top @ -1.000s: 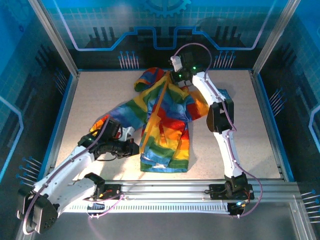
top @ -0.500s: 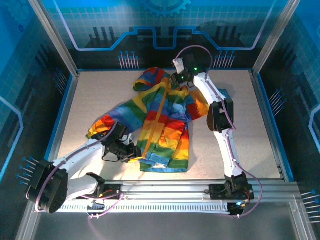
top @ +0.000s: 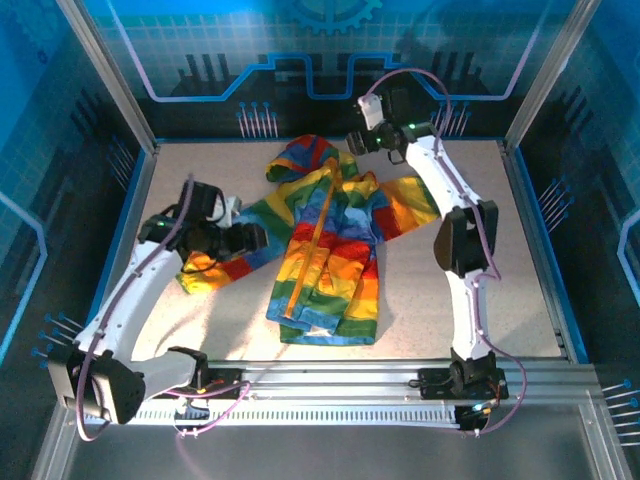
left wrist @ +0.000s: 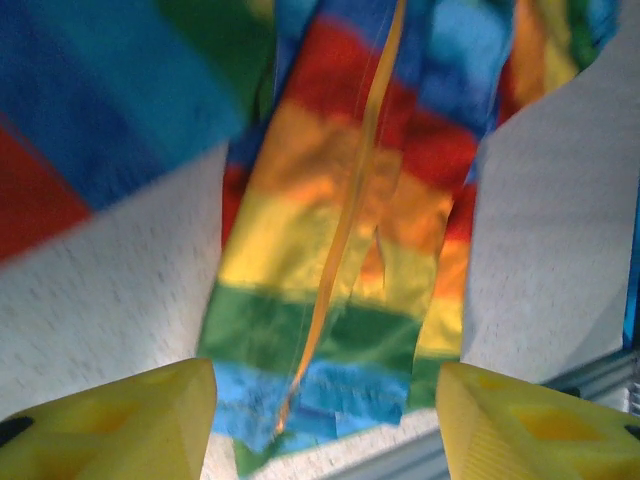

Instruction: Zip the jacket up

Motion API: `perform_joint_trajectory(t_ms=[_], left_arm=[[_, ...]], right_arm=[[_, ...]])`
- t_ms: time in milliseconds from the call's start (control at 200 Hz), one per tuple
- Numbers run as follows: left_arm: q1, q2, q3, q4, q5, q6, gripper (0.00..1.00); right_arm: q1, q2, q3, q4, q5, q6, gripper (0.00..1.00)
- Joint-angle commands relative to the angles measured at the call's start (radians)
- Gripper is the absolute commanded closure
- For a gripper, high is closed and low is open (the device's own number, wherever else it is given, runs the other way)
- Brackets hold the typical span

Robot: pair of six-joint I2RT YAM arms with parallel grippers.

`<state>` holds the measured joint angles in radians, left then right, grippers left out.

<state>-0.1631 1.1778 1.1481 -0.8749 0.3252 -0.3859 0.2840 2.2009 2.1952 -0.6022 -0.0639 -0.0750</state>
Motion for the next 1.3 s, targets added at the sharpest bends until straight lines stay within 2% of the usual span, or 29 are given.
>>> perform_joint_trajectory(t_ms=[0,125,240,430,510,660,715,735,760,981,1056,1166,1296], left_arm=[[0.048,0.036,0.134,-0.028,-0.031,0.086,0.36],[0.066,0.108,0.258,-0.013,-0.021,0.1,0.3],[0.074,0.126,0.266,0.042,-0.013,0.135,0.27],[0.108,0.055,0.084,0.237,-0.039,0.109,0.24],[0.117,0.01,-0.027,0.326,-0.087,0.1,0.19],[0.134,-0.034,-0.189,0.445,-0.142,0.11,0.16],[0.135,-0.044,-0.234,0.487,-0.157,0.139,0.1],[0.135,-0.049,-0.251,0.503,-0.163,0.149,0.05],[0.136,-0.056,-0.271,0.523,-0.177,0.162,0.01],[0.136,-0.11,-0.473,0.764,-0.301,0.342,0.01],[0.137,-0.125,-0.554,0.89,-0.355,0.329,0.01],[0.137,-0.123,-0.647,1.041,-0.409,0.322,0.01],[0.137,-0.092,-0.725,1.193,-0.481,0.352,0.01]], right_arm=[[-0.005,-0.146,-0.174,0.117,-0.021,0.023,0.31],[-0.007,-0.306,-0.405,0.207,-0.007,0.035,0.31],[-0.009,-0.464,-0.622,0.288,0.019,0.029,0.29],[-0.033,-0.708,-0.993,0.438,0.092,0.028,0.22],[-0.048,-0.8,-1.145,0.5,0.142,0.045,0.19],[-0.09,-0.947,-1.417,0.663,0.173,0.102,0.13],[-0.106,-0.989,-1.496,0.72,0.197,0.126,0.1],[-0.11,-1.002,-1.523,0.741,0.207,0.132,0.08],[-0.116,-1.016,-1.553,0.77,0.223,0.14,0.07],[-0.177,-1.057,-1.707,0.915,0.308,0.18,0.01],[-0.192,-1.046,-1.76,0.998,0.319,0.186,0.0],[-0.206,-1.005,-1.867,1.242,0.336,0.168,0.0],[-0.241,-0.935,-1.878,1.318,0.303,0.218,0.0]])
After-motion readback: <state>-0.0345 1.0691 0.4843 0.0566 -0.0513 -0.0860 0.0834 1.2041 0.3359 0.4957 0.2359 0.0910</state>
